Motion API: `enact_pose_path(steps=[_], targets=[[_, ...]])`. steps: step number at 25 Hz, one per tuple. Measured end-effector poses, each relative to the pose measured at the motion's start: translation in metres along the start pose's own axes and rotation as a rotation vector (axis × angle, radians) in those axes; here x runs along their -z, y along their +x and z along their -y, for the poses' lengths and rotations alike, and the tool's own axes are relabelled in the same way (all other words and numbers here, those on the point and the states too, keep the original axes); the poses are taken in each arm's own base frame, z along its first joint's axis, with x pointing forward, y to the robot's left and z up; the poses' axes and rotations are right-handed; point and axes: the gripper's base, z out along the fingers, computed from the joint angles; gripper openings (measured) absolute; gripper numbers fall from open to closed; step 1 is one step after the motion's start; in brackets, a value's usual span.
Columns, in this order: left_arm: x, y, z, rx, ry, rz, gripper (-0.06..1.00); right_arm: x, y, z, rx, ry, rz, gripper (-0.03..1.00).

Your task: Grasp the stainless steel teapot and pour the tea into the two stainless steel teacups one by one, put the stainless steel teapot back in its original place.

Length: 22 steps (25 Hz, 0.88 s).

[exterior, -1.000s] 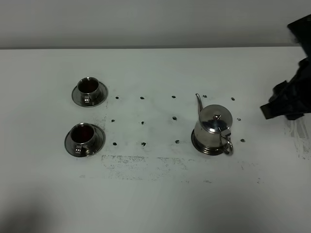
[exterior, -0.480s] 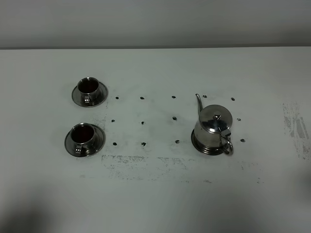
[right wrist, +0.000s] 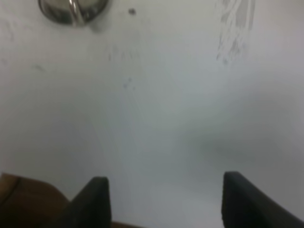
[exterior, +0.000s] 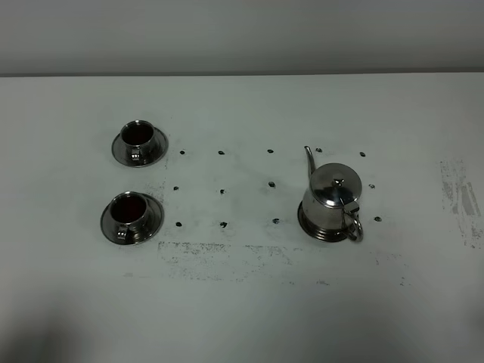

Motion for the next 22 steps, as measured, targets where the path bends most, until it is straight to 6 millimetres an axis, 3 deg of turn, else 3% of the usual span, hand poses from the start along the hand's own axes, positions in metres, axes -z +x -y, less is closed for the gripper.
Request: enact_pose_path(steps=[22], targets=[[0.000,0.000,0.000,0.000,0.000,0.000,0.52,0.032,0.029,0.003,-0.072,0.083,0.288,0.50]])
